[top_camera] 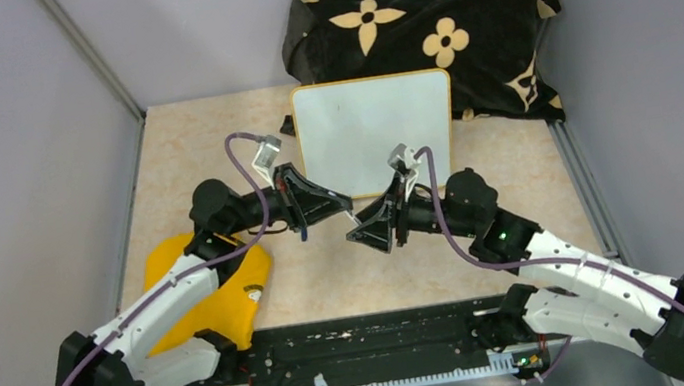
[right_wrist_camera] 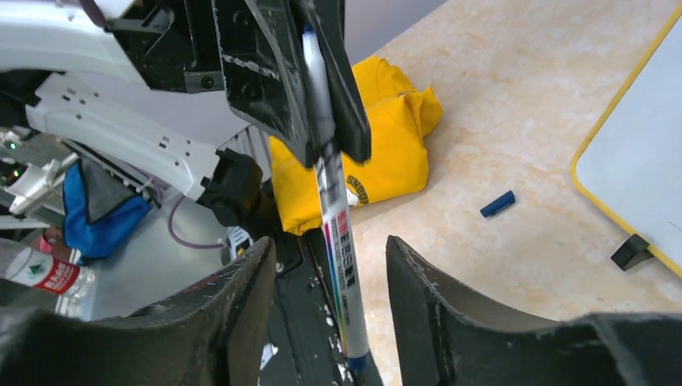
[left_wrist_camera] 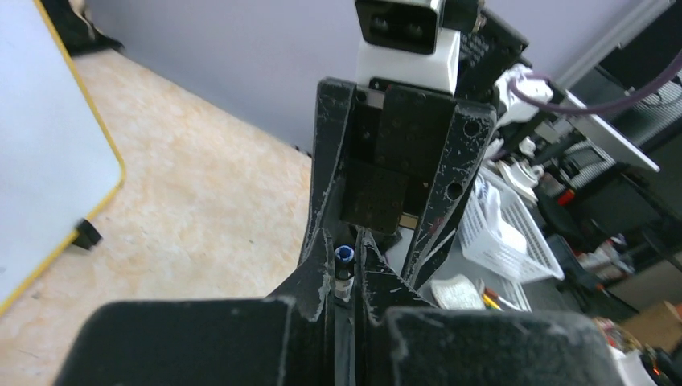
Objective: Write a sentence on the whiteboard
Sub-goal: Adjust the whiteboard marker.
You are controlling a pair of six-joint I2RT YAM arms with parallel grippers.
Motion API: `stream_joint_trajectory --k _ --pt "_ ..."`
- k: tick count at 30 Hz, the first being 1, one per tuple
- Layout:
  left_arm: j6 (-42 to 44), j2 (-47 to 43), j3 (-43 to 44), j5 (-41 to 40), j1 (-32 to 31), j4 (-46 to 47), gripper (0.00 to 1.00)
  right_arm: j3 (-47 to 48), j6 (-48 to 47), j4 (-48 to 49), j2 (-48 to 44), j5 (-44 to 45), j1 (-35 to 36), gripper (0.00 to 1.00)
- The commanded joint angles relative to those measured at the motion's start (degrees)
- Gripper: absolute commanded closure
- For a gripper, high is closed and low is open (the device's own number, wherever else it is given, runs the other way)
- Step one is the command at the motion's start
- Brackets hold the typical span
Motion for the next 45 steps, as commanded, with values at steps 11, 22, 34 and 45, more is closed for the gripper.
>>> stream_joint_trajectory --k 11,22,34,45 --pt "-15.0 -3.4 -0.9 -18.4 -0.1 17.5 1.0 -2.6 14.1 19.6 -6.8 13.5 0.5 0.41" --pt "-26.1 -1.6 -1.8 -23.3 -0.1 25.5 1.0 -1.7 19.8 33.5 -1.5 16.9 0.1 0.46" --pt "-30.3 -2.0 -4.3 -30.2 -0.2 25.6 1.0 1.9 23.5 36.6 4.1 16.1 -0.3 0.52" --pt "-27.8 -3.0 -4.1 -32.1 -0.9 20.6 1.0 2.2 24.7 36.0 4.8 16.8 -0.2 0.69"
